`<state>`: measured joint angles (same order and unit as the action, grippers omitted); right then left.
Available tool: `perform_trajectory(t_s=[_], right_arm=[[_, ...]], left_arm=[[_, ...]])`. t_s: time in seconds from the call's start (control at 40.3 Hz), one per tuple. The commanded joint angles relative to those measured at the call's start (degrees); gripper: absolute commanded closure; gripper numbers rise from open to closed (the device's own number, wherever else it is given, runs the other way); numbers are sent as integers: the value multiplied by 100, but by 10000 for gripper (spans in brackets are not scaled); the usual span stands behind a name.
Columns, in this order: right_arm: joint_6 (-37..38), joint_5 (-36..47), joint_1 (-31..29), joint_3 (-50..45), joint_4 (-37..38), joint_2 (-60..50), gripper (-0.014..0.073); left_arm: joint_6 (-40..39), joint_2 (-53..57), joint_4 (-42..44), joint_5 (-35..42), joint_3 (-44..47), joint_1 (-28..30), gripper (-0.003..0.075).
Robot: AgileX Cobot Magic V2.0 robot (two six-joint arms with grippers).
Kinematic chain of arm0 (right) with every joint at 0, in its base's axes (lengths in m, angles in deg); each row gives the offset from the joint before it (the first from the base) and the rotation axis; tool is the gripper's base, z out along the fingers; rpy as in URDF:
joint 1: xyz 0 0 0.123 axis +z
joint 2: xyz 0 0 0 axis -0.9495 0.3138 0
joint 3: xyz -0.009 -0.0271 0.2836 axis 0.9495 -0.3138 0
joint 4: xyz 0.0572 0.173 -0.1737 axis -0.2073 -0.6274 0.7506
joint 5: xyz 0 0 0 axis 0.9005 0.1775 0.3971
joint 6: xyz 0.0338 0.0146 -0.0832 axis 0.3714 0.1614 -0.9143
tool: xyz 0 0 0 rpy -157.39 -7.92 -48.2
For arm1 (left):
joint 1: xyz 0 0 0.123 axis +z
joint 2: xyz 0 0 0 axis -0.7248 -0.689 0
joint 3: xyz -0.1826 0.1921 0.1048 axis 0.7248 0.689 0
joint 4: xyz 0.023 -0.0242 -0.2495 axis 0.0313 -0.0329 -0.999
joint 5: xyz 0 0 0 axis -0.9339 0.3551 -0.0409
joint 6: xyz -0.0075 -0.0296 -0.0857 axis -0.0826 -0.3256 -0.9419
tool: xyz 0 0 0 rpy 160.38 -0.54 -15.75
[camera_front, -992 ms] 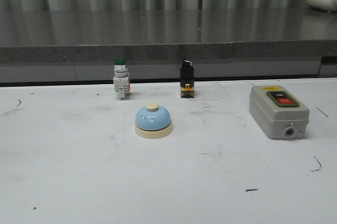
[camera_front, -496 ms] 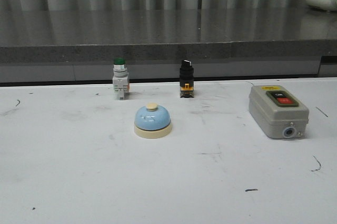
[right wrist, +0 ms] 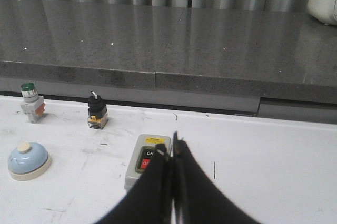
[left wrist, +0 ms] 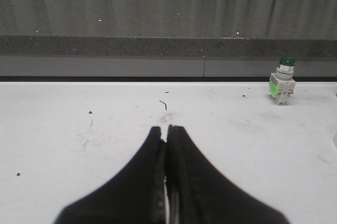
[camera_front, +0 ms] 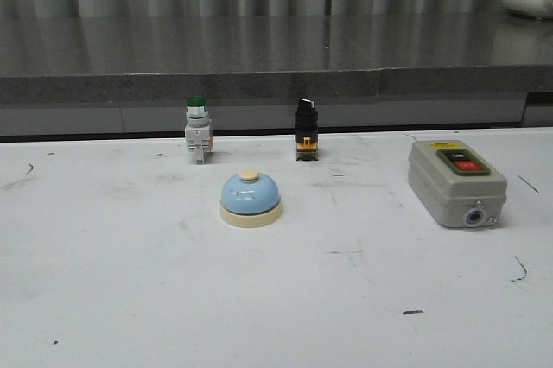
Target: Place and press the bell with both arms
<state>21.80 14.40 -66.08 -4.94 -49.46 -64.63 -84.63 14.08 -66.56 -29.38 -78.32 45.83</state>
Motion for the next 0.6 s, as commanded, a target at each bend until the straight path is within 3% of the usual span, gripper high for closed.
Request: perform_trajectory(t_s=[0.0,0.298,0.57], right_arm=[[-20,431,-36,167,6,44,652],[-121,540,-36,85,159,44,652],[-171,1577,-356,-1222,468,-299,652]], left_arm=[[-51,90,-11,500,133,6,740],[-51,90,-11,500,133,6,740],[-51,90,-11,500,133,6,740]])
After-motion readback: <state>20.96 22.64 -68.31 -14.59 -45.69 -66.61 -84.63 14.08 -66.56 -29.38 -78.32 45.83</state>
